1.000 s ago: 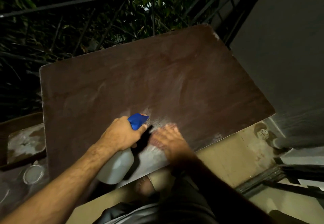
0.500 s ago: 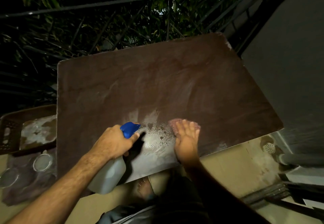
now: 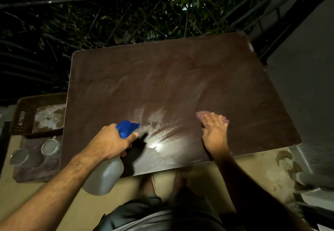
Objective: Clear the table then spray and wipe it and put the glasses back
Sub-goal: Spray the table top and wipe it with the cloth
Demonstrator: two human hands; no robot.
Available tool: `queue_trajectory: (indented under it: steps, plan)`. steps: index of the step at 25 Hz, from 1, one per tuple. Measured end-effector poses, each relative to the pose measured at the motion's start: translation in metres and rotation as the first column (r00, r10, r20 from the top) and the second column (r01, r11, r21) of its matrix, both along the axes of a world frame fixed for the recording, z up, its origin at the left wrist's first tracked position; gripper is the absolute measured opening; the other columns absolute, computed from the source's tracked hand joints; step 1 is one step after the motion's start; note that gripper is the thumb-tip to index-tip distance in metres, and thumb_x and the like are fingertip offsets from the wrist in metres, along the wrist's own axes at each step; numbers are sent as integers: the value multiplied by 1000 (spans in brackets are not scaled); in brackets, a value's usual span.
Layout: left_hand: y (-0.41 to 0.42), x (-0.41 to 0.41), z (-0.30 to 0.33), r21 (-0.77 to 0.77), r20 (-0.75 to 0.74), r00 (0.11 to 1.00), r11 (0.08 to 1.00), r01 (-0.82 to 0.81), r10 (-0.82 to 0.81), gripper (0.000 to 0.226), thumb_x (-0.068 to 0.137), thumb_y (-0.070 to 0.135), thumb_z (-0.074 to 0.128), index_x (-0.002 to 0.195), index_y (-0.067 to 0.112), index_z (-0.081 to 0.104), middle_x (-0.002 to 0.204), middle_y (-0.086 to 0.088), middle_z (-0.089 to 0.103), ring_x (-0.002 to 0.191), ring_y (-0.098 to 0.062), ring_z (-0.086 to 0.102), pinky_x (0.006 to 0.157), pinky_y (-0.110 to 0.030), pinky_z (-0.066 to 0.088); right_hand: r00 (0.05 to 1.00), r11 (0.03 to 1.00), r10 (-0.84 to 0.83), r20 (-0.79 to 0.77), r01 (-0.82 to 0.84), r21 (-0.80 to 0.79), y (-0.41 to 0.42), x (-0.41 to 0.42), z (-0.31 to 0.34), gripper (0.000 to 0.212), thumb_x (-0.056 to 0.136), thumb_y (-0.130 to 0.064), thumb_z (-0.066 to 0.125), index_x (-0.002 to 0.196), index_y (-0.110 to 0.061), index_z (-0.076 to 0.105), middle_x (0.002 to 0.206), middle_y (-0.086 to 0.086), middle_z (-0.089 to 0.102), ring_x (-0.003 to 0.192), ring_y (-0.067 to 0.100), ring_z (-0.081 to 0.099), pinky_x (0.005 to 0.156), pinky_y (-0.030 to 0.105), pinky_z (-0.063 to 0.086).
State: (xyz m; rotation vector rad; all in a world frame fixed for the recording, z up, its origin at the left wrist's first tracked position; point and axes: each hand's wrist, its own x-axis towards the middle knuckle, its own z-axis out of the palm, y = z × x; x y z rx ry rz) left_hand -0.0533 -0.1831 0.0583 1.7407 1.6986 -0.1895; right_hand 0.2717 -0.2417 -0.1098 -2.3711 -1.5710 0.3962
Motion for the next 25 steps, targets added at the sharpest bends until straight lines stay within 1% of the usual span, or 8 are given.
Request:
queue_trajectory:
  steps: [3, 7, 10, 14, 17, 19, 21, 25]
  plan:
    - [-9, -1, -4, -29, 6, 999, 999, 45, -45, 35, 94, 50, 61, 103, 18, 72, 68, 2, 80, 52, 1, 70, 74, -31, 60, 994, 995, -100, -35, 100, -12, -2, 7, 1, 57, 90, -15, 48, 147, -16, 41, 156, 11, 30, 147, 33, 15, 120, 50, 0]
    - [-18, -4, -6, -75, -16, 989, 987, 145, -147, 38, 94, 48, 63, 82, 13, 70, 62, -2, 77, 53, -5, 71, 59, -21, 52, 995, 999, 36, -92, -36, -4, -23, -65, 1, 62, 81, -18, 40, 143, -16, 47, 154, 10, 35, 146, 35, 21, 119, 48, -1]
    - [-19, -18, -10, -117, 3, 983, 977, 181, -182, 41, 90, 54, 64, 85, 13, 70, 65, 1, 78, 55, -7, 72, 72, -33, 60, 992, 997, 77, -99, -77, 9, -34, -64, -5, 63, 80, -22, 38, 142, -18, 48, 154, 7, 37, 146, 31, 22, 120, 43, -3]
    - [-12, -33, -15, -106, 24, 966, 960, 258, -257, 39, 89, 54, 65, 84, 15, 68, 67, 1, 78, 53, -5, 71, 75, -37, 61, 990, 989, -137, 16, 138, -50, -31, -5, -11, 60, 85, -20, 47, 145, -16, 44, 154, 11, 35, 144, 35, 22, 119, 50, 7]
    - [-4, -36, -16, -97, 48, 966, 961, 258, -254, 35, 90, 54, 64, 90, 19, 68, 72, 2, 79, 53, -4, 71, 75, -38, 62, 969, 968, -235, 72, 241, -76, -28, -25, -7, 59, 88, -17, 47, 147, -14, 41, 155, 13, 33, 144, 38, 23, 117, 55, 8]
    - [3, -36, -16, -91, 52, 968, 964, 250, -247, 33, 91, 54, 62, 96, 22, 69, 74, 3, 80, 53, -2, 71, 75, -38, 61, 989, 994, -107, 104, 110, -19, -28, -72, -12, 61, 81, -20, 39, 140, -17, 51, 149, 12, 42, 138, 40, 36, 112, 63, 19]
    - [10, -36, -14, -68, 35, 961, 959, 274, -273, 26, 91, 53, 62, 96, 29, 69, 72, 5, 79, 53, 1, 69, 76, -35, 60, 978, 986, 167, 123, -167, -8, -35, -130, -19, 66, 76, -17, 44, 141, -27, 50, 150, 7, 41, 140, 37, 35, 114, 62, 17]
    - [18, -36, -12, -41, -19, 941, 941, 336, -337, 28, 92, 51, 63, 73, 32, 63, 64, 4, 77, 62, -2, 70, 73, -30, 56, 781, 777, 616, 105, -624, 83, -61, -207, -22, 69, 75, -20, 63, 141, -25, 40, 146, 5, 47, 140, 34, 32, 115, 58, 19]
